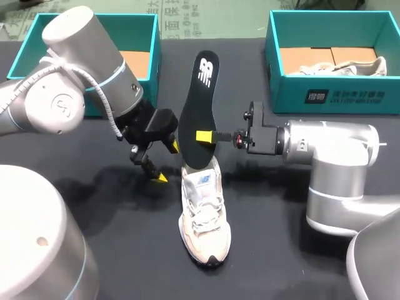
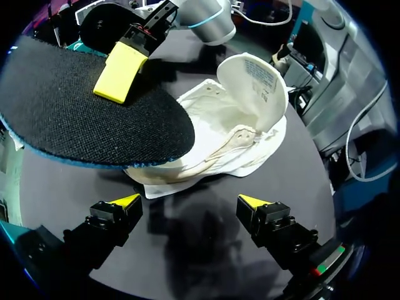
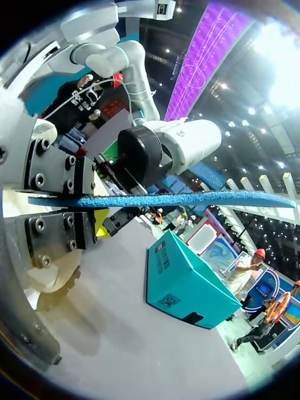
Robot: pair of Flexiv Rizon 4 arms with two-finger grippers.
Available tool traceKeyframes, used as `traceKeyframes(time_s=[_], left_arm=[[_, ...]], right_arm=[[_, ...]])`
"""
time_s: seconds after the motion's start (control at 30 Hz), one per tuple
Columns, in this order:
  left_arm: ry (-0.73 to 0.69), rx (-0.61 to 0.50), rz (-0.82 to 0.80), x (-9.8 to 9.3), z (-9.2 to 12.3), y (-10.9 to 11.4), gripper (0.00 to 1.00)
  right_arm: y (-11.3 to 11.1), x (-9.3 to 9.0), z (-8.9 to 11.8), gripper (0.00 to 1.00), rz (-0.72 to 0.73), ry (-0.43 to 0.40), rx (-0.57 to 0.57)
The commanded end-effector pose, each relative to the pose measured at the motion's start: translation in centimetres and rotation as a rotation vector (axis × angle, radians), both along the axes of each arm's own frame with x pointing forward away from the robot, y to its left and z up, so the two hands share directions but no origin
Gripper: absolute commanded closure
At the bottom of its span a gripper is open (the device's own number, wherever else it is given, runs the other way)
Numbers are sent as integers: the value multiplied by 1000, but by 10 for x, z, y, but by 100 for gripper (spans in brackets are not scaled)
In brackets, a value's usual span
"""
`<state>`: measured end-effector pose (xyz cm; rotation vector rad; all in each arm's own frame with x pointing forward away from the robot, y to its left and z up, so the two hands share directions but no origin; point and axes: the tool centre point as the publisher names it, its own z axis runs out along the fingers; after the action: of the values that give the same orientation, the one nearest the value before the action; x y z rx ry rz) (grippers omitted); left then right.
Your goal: Take the shoe out of the shoebox, open the shoe tongue, remove and reinsert the insole, then place the shoe into the shoebox
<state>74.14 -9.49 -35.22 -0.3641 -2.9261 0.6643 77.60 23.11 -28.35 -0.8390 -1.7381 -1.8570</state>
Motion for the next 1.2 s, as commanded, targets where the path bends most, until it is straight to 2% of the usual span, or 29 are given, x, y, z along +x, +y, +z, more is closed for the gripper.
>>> traceKeyframes(time_s=[0.03, 0.23, 0.83, 1.2], left_arm=[[-5, -40, 7, -1, -12, -1, 0], [-25, -66, 9, 0, -15, -4, 0], [-41, -66, 25, 0, -14, -8, 0], [-41, -66, 25, 0, -14, -8, 0]], right_arm=[[0, 2, -5, 100, 12, -16, 16], [-4, 4, -8, 100, 19, -64, 46], [-9, 1, -13, 100, 10, -114, 94], [-12, 0, -23, 100, -24, -132, 117]])
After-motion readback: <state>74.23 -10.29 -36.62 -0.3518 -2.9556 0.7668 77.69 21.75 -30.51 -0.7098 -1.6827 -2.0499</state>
